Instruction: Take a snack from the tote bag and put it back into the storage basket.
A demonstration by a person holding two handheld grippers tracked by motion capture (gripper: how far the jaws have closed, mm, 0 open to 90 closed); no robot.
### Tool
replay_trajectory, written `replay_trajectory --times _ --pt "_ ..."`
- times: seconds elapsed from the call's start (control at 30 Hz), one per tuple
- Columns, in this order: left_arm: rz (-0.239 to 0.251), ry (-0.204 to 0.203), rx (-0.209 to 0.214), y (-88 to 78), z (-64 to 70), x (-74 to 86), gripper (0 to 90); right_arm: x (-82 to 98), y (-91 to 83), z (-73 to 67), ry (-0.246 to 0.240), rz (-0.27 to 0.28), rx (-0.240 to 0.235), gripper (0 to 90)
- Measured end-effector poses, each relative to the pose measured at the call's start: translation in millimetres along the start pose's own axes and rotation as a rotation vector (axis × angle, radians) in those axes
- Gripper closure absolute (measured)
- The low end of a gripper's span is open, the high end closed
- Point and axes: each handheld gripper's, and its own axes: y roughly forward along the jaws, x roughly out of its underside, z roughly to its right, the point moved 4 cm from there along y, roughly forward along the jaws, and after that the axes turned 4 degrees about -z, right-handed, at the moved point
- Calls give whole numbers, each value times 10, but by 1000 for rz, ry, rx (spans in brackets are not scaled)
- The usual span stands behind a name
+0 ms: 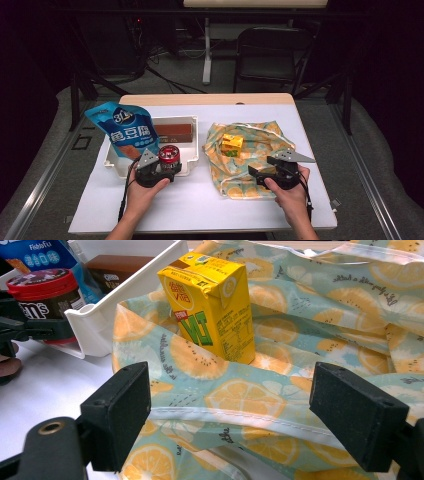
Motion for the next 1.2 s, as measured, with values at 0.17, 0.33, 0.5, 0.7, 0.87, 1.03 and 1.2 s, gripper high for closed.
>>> replay_trajectory --times 0.17,0.33,0.5,0.7,0.87,1.03,1.2 --pt "-27 -27 -6 49 -54 6 257 4 6 7 3 1 0 159" --pt "-47 -57 -21 110 -84 -9 257 8 14 3 1 -3 1 160" --pt "-111 -80 -15 164 -118 -11 256 13 27 -6 3 -4 -4 162" --pt "-136 -62 -26 233 -90 -34 254 20 36 -12 4 -7 3 166" --pt "-145 -69 -11 235 -101 -28 248 29 46 -8 8 -10 2 166" --pt "-77 -47 -37 121 -91 -27 221 30 15 4 13 4 5 166" --pt "-31 -83 8 -125 -80 -42 207 66 -31 42 16 0 12 168"
